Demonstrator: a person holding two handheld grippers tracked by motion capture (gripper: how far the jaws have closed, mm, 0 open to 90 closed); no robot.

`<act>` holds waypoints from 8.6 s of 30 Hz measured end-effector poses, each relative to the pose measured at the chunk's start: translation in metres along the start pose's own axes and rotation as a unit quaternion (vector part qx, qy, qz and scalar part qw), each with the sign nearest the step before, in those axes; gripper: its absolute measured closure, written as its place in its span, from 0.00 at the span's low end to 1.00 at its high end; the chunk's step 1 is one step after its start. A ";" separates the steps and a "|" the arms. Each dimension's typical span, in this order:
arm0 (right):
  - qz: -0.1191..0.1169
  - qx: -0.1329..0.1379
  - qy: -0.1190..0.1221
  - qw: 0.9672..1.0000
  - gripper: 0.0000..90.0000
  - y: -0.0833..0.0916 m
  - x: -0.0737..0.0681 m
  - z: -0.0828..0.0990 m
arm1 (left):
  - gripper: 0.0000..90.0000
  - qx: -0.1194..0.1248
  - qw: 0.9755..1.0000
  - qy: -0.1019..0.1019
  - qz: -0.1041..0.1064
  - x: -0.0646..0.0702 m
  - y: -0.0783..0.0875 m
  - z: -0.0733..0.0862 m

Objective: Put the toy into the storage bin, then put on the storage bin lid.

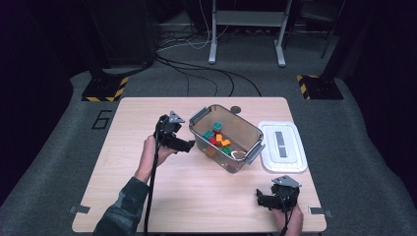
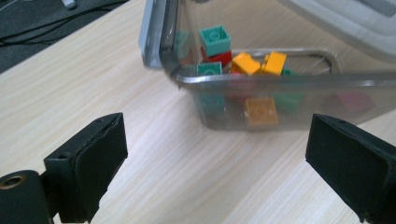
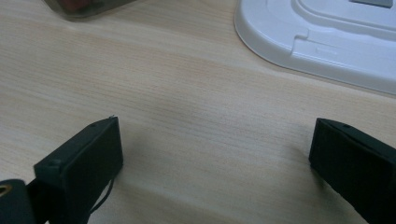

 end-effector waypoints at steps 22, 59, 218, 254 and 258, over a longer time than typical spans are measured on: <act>0.000 0.000 0.000 1.000 0.02 0.000 0.000 0.000 | 0.00 -0.049 0.998 0.031 -0.016 0.006 -0.018 0.119; -0.021 -0.017 -0.006 1.000 0.04 0.009 0.035 -0.035 | 0.00 -0.013 0.996 0.081 -0.042 0.018 -0.029 0.163; 0.014 0.072 -0.002 0.997 0.74 0.033 0.118 -0.218 | 0.00 -0.012 0.996 0.084 -0.042 0.019 -0.029 0.163; -0.099 0.087 0.090 0.987 0.74 0.040 0.022 -0.269 | 0.00 -0.013 0.996 0.081 -0.042 0.019 -0.029 0.163; -0.114 0.082 0.098 0.985 0.74 0.035 0.012 -0.269 | 0.00 -0.014 0.996 0.081 -0.042 0.019 -0.029 0.163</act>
Point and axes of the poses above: each handheld gripper's, and its own axes: y roughly backward along the jaws, z roughly out of its underside, x roughly to its right, the point moved 9 cm from there along -y, roughly forward along the jaws, and after that the axes turned 7 degrees about -z, right-handed, at the moved point
